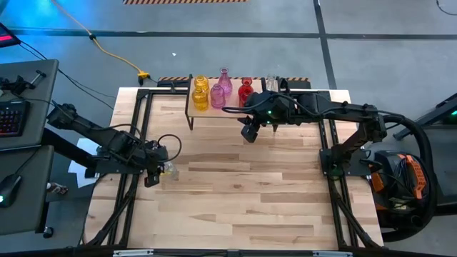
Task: Sort vases onto shelf
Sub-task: Put the transparent vase on the shelf
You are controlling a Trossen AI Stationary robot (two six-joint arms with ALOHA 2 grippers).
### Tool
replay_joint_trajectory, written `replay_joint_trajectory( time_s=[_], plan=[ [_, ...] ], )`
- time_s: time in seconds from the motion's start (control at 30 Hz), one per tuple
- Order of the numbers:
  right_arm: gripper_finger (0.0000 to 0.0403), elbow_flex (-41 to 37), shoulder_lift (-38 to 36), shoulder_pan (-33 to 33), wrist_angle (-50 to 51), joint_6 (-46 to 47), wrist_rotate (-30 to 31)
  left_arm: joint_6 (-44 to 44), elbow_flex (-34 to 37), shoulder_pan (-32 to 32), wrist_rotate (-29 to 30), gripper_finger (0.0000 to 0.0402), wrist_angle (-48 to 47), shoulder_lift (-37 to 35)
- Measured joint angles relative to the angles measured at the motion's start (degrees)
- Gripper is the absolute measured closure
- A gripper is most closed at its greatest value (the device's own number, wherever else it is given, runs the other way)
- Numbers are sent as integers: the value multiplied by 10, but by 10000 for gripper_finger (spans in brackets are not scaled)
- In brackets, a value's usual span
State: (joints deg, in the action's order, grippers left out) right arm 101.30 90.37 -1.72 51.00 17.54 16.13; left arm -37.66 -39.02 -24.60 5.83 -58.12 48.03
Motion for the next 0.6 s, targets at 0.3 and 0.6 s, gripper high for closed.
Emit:
replay_joint_trajectory(
  time_s=[0.3,0.6],
  plan=[
    [263,0,0,-1,2,0,0,50,-5,-1,-17,257,11,22],
    [263,0,0,-2,3,0,0,53,-5,-3,16,257,12,100]
  ],
)
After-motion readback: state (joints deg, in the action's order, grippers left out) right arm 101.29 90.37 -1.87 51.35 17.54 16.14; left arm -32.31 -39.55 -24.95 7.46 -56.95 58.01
